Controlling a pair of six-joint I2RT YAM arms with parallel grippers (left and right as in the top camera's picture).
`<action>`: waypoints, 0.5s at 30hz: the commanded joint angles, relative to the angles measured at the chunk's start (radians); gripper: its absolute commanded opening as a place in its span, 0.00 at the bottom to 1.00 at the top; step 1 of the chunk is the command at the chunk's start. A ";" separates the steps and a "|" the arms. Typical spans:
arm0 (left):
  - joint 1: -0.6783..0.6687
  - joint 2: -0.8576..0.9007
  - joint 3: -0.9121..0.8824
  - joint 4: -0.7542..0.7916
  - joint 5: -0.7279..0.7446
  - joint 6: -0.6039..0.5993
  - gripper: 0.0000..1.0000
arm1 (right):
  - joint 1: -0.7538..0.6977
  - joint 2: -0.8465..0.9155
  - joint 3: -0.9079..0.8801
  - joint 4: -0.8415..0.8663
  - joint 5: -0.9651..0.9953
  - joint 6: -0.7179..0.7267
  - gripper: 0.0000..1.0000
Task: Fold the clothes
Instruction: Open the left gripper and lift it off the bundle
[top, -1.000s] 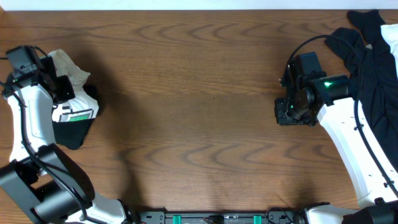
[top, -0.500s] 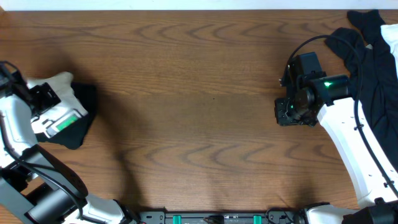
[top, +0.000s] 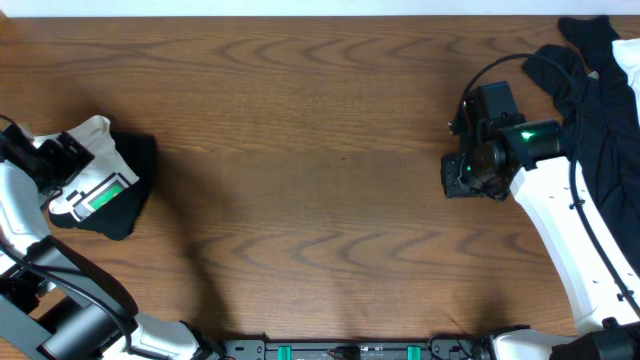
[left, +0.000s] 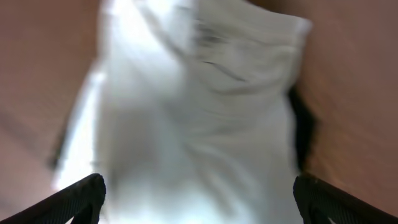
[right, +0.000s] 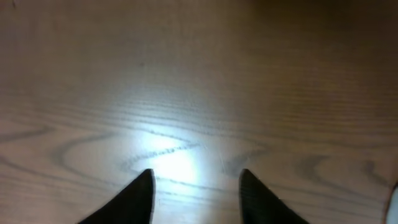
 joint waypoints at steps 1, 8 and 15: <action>-0.043 -0.033 0.027 -0.009 0.155 0.010 0.98 | -0.010 -0.012 0.006 0.032 0.008 -0.003 0.58; -0.259 -0.052 0.027 -0.029 0.175 0.102 0.98 | -0.010 0.001 -0.020 0.199 -0.111 -0.016 0.84; -0.568 -0.052 0.027 -0.065 0.174 0.167 0.98 | -0.032 0.077 -0.021 0.341 -0.447 -0.063 0.98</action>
